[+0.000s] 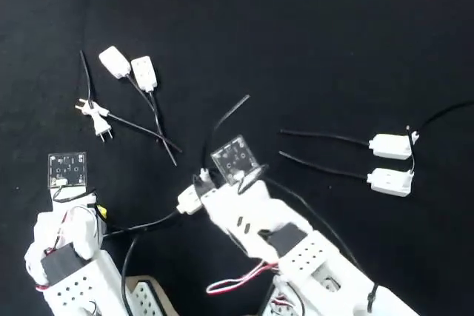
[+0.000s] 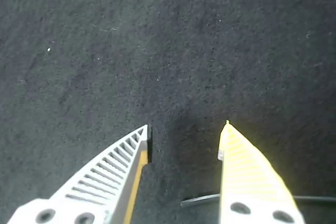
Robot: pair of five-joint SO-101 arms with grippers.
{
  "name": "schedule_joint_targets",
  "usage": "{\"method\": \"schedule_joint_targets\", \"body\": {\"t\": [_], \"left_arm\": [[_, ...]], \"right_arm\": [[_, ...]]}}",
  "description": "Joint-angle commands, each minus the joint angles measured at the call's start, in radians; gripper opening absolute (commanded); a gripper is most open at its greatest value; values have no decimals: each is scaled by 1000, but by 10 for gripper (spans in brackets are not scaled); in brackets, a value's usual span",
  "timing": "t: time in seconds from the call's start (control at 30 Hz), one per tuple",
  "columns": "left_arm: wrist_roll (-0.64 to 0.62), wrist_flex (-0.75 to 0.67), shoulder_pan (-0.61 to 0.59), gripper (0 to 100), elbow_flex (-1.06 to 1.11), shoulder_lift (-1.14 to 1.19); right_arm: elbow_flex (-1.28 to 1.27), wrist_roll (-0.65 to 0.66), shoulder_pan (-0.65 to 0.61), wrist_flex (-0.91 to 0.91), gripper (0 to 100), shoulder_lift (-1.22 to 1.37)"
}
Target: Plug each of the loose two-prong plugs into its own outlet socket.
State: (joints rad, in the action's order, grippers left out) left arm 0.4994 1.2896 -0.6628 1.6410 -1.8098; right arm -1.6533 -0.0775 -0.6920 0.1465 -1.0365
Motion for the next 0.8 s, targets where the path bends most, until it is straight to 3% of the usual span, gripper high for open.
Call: {"method": "schedule_joint_targets", "body": {"t": [0.0, 0.77], "left_arm": [[9, 8, -13, 220, -7, -8], [9, 8, -15, 220, -7, -8]], "right_arm": [[-10, -9, -21, -75, 13, -18], [-7, -8, 0, -9, 12, -16]]}}
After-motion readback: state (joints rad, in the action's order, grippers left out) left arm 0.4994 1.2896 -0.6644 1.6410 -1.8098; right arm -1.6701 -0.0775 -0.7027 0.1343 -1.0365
